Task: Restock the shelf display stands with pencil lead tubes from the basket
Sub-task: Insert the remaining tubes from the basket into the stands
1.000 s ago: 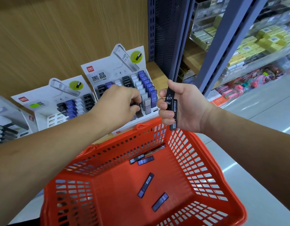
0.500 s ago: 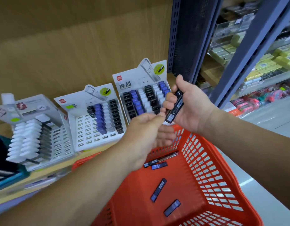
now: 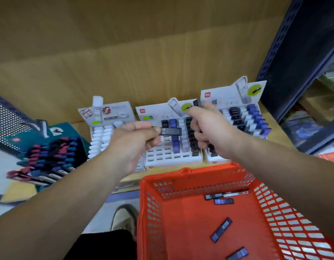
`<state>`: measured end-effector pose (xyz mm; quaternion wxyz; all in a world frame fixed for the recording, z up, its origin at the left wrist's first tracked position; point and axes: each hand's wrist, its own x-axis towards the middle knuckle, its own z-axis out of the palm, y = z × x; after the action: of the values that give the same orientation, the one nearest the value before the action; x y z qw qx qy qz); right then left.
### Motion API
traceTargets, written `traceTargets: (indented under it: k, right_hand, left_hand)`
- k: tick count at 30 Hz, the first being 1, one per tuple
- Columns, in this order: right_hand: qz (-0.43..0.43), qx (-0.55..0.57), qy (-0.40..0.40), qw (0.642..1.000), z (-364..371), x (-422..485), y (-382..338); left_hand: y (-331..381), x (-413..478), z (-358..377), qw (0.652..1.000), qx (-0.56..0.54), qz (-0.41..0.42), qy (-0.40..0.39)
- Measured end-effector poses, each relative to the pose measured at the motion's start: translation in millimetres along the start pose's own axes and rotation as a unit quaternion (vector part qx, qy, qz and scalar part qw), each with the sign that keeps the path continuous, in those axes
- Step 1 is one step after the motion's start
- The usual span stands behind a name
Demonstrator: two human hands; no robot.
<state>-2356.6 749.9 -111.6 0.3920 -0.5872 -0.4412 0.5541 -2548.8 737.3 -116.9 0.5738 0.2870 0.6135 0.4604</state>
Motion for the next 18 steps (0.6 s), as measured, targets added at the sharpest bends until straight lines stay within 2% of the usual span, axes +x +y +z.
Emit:
traceTargets:
  k: [3,6,10,15,18]
  right_hand:
    - [0.059,-0.048,-0.052,0.996,7.0,11.0,3.1]
    - [0.034,-0.133,-0.078,0.988,8.1,24.6,13.0]
    - [0.002,-0.137,-0.046,0.989,1.7,37.2,20.5]
    - [-0.022,-0.086,-0.008,0.996,-2.7,40.9,26.5]
    - [-0.036,-0.095,0.014,0.995,-5.1,44.2,30.6]
  left_hand:
    - [-0.3,32.7,-23.7,0.991,0.113,0.067,0.026]
    - [-6.6,59.1,-31.2,0.965,0.218,0.144,0.021]
    - [-19.8,87.2,-23.0,0.925,0.305,0.226,-0.020]
    - [-38.3,100.3,-11.8,0.896,0.364,0.250,-0.049]
    - [-35.4,100.0,-11.6,0.879,0.388,0.271,-0.063]
